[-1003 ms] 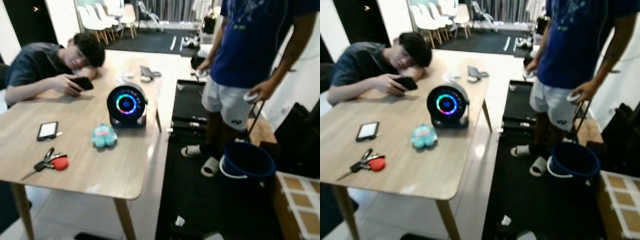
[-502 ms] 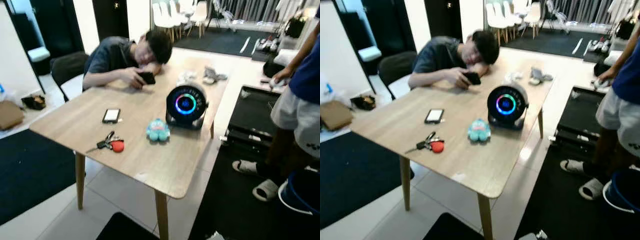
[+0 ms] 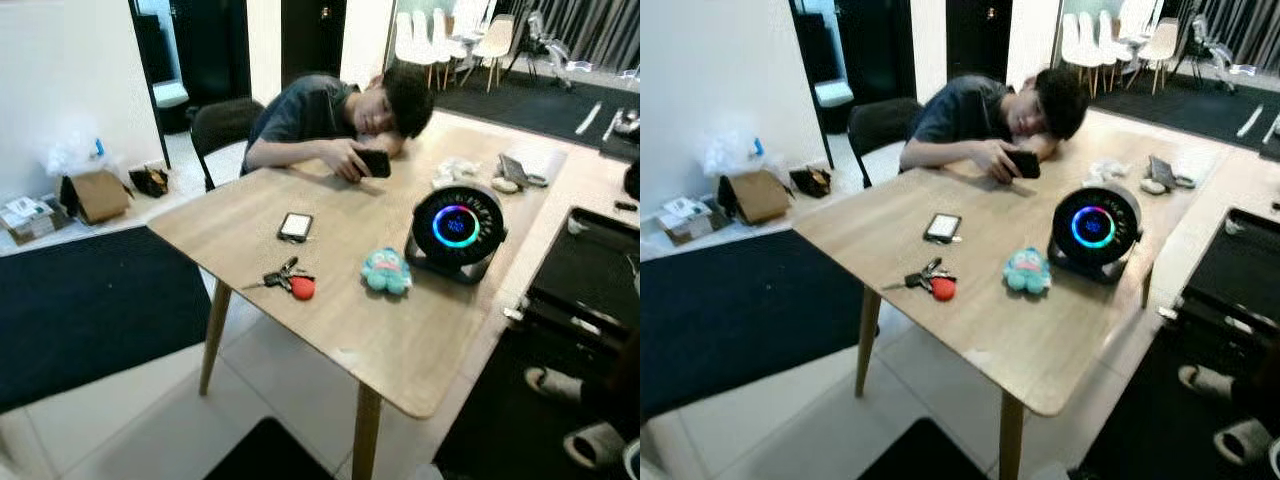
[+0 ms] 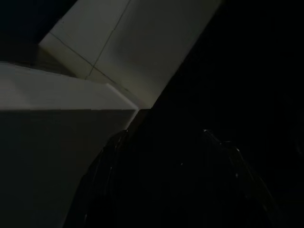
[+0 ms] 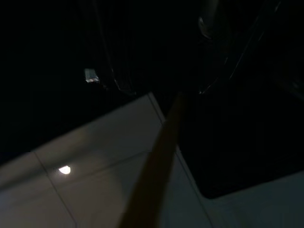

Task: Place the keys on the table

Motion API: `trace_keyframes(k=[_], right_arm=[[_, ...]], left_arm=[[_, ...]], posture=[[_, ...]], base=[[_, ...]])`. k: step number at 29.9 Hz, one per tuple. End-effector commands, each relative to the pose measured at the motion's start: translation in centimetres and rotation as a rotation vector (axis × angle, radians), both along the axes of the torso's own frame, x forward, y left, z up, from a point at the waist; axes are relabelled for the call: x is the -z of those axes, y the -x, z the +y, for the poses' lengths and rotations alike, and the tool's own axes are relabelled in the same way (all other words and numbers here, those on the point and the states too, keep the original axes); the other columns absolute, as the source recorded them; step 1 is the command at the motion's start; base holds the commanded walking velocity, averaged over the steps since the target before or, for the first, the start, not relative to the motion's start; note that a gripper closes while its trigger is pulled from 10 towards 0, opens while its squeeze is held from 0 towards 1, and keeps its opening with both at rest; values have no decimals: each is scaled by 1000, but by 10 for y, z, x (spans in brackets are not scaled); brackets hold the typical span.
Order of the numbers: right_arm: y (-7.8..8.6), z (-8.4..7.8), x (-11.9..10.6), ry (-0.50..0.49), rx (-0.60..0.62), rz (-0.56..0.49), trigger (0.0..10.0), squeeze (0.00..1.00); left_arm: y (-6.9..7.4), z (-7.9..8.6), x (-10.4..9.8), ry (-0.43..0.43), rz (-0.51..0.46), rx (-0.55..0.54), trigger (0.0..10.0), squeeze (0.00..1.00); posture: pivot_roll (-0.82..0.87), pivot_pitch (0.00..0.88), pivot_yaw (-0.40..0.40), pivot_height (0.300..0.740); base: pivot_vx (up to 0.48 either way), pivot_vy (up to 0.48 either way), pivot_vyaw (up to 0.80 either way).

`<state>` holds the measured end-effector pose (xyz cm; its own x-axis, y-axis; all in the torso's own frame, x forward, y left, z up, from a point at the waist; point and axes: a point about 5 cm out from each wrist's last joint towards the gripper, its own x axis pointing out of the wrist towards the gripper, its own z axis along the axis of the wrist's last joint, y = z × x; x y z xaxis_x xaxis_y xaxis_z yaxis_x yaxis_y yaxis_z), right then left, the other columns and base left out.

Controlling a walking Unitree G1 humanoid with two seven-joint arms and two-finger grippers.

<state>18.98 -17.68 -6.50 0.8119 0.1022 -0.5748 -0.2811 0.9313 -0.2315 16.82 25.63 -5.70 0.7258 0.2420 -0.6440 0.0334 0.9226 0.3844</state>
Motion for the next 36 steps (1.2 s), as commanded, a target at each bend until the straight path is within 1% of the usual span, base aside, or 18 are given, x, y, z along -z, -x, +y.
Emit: trace_keyframes(k=[1,36], right_arm=[[7,-1,4,4,6,33,10000,0],[7,-1,5,5,3,36,10000,0]], left_arm=[[13,-1,7,11,42,-11,10000,0],[12,-1,7,9,43,-8,10000,0]], posture=[[159,137,-5,740],[161,139,-2,740]], base=[[0,0,800],[0,0,800]])
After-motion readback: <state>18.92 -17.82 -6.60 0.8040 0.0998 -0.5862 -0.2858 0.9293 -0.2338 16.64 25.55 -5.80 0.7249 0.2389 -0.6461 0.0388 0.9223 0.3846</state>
